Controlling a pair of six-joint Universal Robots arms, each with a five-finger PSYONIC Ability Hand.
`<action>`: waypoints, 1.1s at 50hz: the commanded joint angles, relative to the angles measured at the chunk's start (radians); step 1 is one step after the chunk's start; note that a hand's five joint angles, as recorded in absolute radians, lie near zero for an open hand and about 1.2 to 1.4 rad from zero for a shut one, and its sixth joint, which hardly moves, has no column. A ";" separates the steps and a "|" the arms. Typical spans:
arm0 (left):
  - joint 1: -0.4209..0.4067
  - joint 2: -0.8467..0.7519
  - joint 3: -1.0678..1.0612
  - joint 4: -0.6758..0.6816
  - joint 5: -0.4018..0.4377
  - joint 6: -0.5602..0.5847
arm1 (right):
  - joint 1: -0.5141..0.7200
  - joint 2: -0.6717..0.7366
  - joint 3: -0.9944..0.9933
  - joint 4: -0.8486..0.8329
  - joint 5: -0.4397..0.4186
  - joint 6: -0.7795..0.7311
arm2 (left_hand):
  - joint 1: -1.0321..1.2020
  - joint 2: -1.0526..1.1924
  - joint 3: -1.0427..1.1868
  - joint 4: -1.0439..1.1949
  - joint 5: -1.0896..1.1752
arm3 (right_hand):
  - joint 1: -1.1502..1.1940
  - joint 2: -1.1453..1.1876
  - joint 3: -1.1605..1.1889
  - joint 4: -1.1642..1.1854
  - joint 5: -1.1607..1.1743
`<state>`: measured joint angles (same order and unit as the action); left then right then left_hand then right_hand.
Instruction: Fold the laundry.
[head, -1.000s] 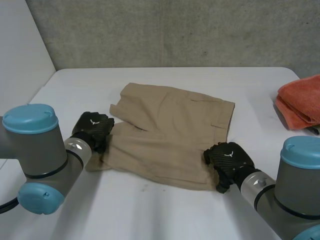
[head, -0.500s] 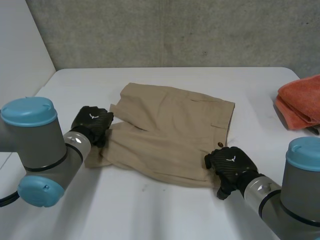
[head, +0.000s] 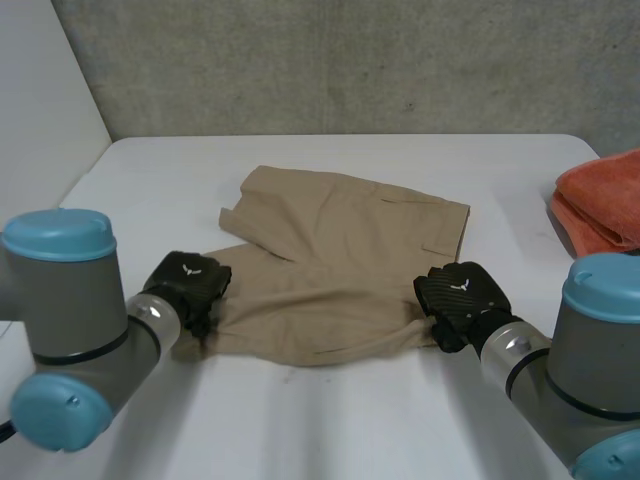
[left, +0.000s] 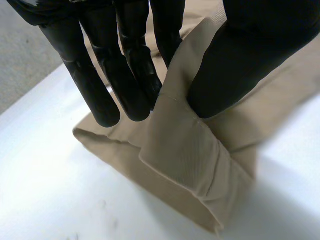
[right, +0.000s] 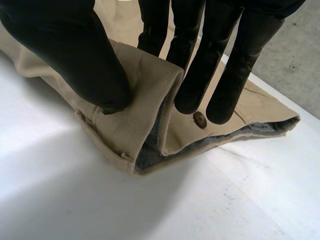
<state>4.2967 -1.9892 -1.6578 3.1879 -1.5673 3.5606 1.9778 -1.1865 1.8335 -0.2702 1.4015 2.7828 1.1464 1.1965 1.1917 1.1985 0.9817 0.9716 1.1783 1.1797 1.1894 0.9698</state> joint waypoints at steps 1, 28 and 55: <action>-0.005 0.226 -0.157 -0.186 0.003 0.027 | -0.011 -0.145 -0.007 0.342 -0.019 -0.224 | 0.250 0.200 0.205 0.198 0.240 | 0.425 0.218 0.217 0.207 0.252; -0.137 0.213 -0.085 0.044 0.001 0.155 | -0.149 -0.150 -0.138 0.479 -0.150 -0.281 | 0.250 0.200 0.205 0.198 0.240 | 0.425 0.218 0.217 0.207 0.252; -0.132 -0.710 0.978 0.378 -0.040 0.259 | -0.053 0.399 -0.666 0.072 0.212 -0.270 | 0.250 0.200 0.205 0.198 0.240 | 0.330 0.123 0.122 0.112 0.157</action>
<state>4.1633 -2.6098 -0.7819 3.4766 -1.6122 3.8129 1.8983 -0.8989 1.2738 -0.1086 1.5669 2.5242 1.1464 1.1981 1.1929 1.2026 0.9817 0.9819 1.1783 1.1797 1.1896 0.9934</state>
